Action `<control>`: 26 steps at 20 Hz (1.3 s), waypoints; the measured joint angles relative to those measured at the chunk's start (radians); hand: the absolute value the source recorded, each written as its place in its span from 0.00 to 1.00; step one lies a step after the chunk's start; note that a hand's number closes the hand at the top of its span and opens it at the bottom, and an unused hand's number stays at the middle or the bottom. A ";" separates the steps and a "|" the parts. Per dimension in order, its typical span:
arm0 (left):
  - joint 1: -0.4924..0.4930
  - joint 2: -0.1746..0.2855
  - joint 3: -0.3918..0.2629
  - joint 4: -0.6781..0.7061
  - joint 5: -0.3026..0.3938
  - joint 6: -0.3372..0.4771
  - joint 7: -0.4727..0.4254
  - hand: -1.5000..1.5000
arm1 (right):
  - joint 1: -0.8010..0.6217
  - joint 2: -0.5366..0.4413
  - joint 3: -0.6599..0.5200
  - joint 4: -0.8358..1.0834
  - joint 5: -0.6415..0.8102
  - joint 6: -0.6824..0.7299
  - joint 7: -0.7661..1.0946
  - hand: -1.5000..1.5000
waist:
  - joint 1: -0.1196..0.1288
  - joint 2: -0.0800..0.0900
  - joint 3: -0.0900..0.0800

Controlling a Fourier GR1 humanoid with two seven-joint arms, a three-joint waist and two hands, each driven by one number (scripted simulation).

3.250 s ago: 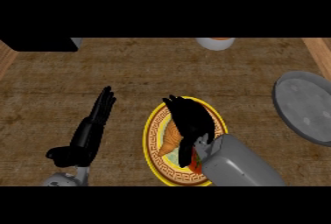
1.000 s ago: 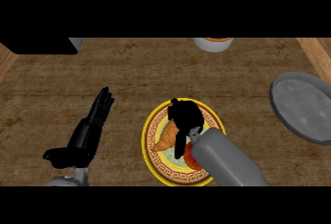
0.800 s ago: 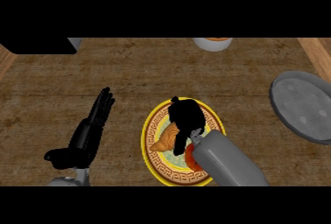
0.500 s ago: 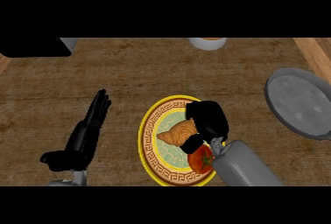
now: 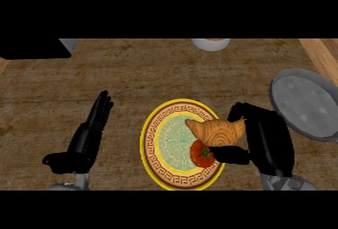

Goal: Pick the croissant from the plate and place it in the pan

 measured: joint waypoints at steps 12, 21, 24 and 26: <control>-0.010 -0.007 0.002 0.009 -0.003 -0.030 -0.007 0.50 | 0.117 -0.021 -0.351 -0.107 -0.211 -0.117 -0.069 1.00 | 0.028 0.009 0.001; -0.024 -0.009 0.012 0.010 -0.004 -0.043 0.004 0.50 | 0.054 -0.119 -0.614 0.266 -0.286 -0.303 -0.385 1.00 | 0.040 0.012 0.001; -0.007 -0.009 0.009 -0.006 -0.003 -0.052 0.001 0.50 | 0.008 -0.141 -0.682 0.409 -0.306 -0.385 -0.489 1.00 | 0.043 0.012 0.002; -0.014 -0.016 0.003 -0.002 -0.009 -0.048 0.003 0.50 | -0.060 -0.151 -0.726 0.530 -0.339 -0.430 -0.551 1.00 | 0.047 0.014 0.002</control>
